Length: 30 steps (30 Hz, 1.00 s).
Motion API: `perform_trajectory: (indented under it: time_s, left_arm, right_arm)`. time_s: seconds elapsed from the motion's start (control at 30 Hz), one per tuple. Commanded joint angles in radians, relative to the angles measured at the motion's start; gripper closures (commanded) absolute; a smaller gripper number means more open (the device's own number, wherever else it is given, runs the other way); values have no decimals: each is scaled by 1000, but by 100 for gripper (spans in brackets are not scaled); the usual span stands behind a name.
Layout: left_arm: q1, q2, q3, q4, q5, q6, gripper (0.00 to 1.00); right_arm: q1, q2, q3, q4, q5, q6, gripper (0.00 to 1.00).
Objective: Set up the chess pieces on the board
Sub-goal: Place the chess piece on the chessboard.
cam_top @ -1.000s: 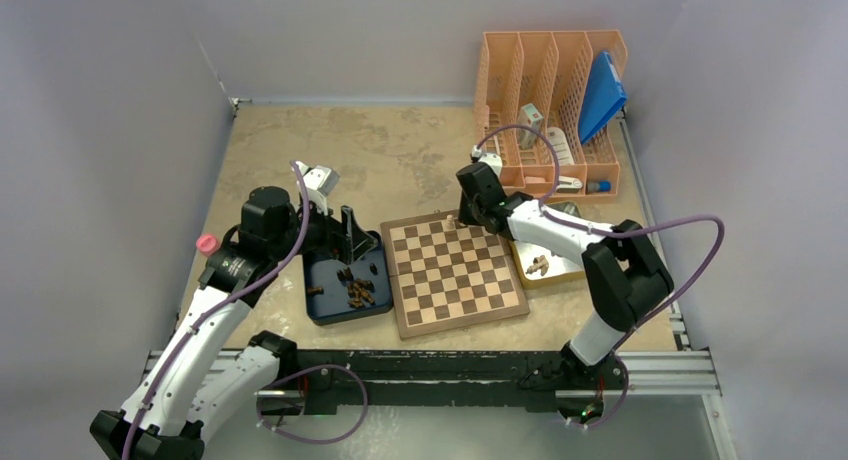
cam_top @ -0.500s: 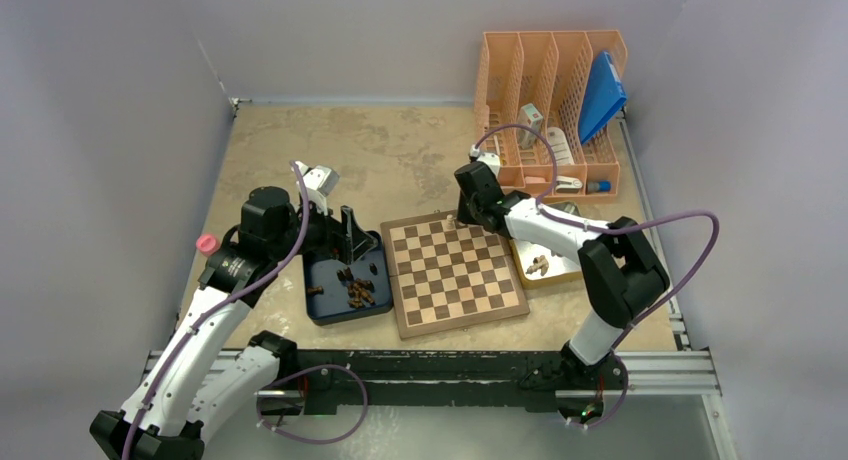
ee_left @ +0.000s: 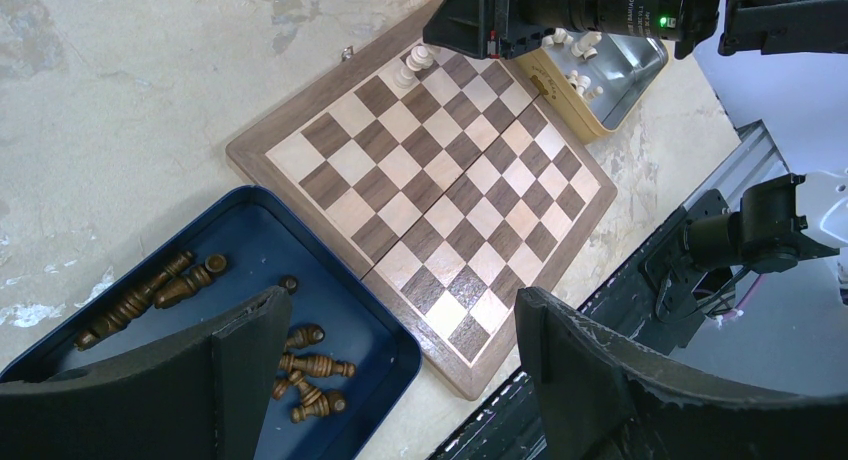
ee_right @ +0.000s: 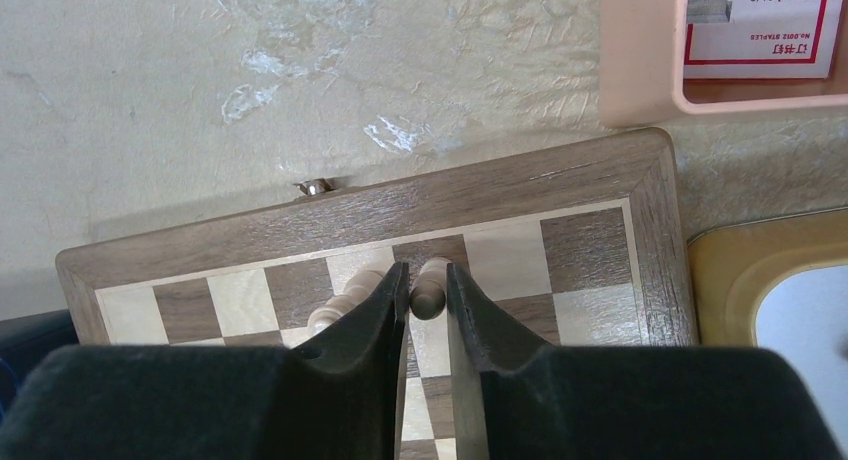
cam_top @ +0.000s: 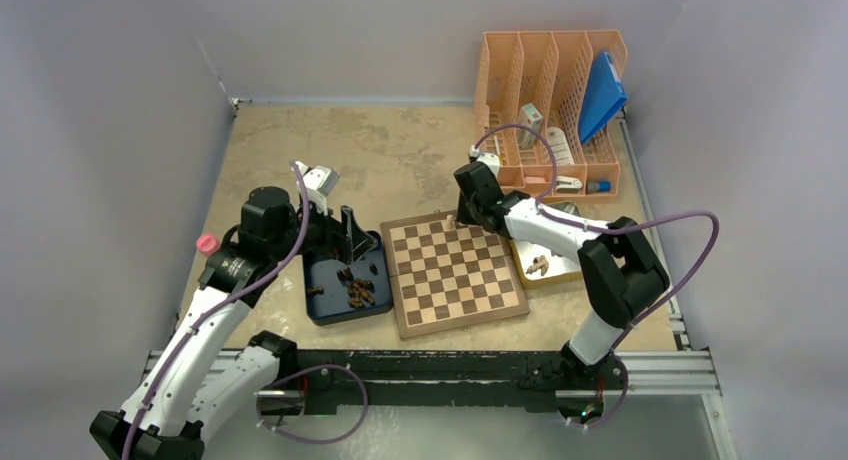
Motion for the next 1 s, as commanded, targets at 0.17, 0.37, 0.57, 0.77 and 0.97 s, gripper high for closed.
perform_trajectory:
  time_s: [0.17,0.37,0.57,0.77,0.97]
  left_arm:
    - [4,-11,-5,31,0,-9,17]
    - [4,-8,-5,31,0,-9,17]
    - [5,-8,-5,30,0,-9,17]
    - [4,-11,-5,30,0,-9,17]
    - [4,-16,-5,31,1,-9,17]
  right_arm:
    - [5,-34,53,-15,13,13,71]
    - [5,-77,67,-64,24,13,67]
    - [5,-155,58,-96,98,-5,67]
    - [-17,-229,34,-121,210,0,67]
    - [-170,-274,-40,-114,217,31,68]
